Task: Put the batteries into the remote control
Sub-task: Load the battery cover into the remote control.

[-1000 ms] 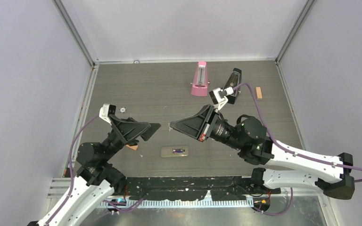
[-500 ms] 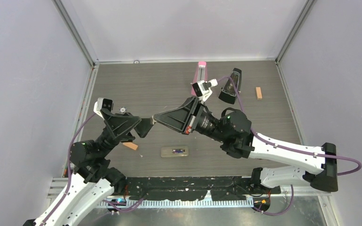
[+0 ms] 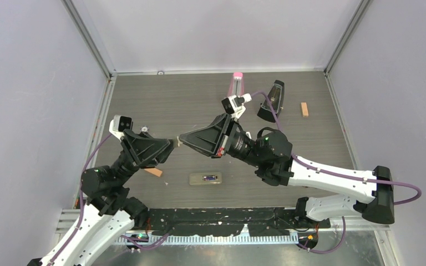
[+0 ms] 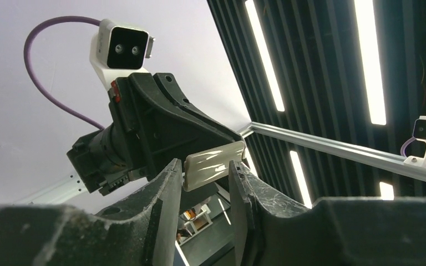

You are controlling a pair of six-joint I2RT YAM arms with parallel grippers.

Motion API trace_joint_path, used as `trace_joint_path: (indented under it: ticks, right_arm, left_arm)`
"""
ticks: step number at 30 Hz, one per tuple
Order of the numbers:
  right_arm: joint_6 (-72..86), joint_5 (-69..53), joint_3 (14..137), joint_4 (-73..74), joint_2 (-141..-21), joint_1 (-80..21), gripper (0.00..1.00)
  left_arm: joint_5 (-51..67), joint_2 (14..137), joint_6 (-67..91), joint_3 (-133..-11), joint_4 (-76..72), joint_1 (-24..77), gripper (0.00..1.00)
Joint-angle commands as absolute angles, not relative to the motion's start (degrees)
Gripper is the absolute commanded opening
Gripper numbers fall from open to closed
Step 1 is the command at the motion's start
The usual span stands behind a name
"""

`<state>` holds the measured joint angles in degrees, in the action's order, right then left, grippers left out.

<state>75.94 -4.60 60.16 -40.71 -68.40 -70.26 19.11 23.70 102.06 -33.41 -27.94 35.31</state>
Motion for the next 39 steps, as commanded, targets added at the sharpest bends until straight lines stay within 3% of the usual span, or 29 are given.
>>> trace_joint_path:
  ticks: [1, 17, 21, 27, 28, 30, 32, 36, 39]
  right_arm:
    - [78.25, -4.74, 59.57, -44.07, -67.89, -69.86, 0.05]
    - [84.54, -6.31, 58.36, -49.14, -71.33, -68.94, 0.05]
    - [85.23, -6.33, 57.93, -49.52, -71.62, -68.86, 0.05]
    - [85.84, -6.04, 56.97, -49.54, -71.27, -68.73, 0.05]
    - [85.86, -5.97, 56.67, -49.41, -71.12, -68.66, 0.05]
    - [85.74, -5.32, 55.85, -49.10, -70.55, -68.69, 0.17]
    - [85.20, -4.14, 54.42, -48.36, -69.39, -68.65, 0.38]
    - [81.44, 0.90, 51.33, -39.65, -63.96, -68.81, 0.66]
    - [75.58, 5.10, 51.33, -29.81, -58.58, -68.88, 0.75]
  left_arm:
    - [19.58, 23.22, 102.25, -33.77, -31.88, 35.60, 0.37]
    - [21.73, 24.39, 100.82, -35.58, -32.58, 35.56, 0.33]
    - [21.33, 23.94, 100.41, -35.30, -32.14, 35.56, 0.25]
    - [20.10, 23.03, 100.32, -34.35, -31.98, 35.51, 0.00]
    - [20.00, 22.91, 100.24, -34.29, -31.91, 35.58, 0.00]
    - [19.65, 22.64, 99.87, -34.07, -31.61, 35.59, 0.00]
    - [19.24, 22.07, 99.10, -33.99, -30.53, 35.57, 0.00]
    - [18.26, 19.99, 95.03, -34.36, -25.10, 35.55, 0.00]
    - [17.25, 17.71, 89.76, -35.68, -15.28, 35.53, 0.00]
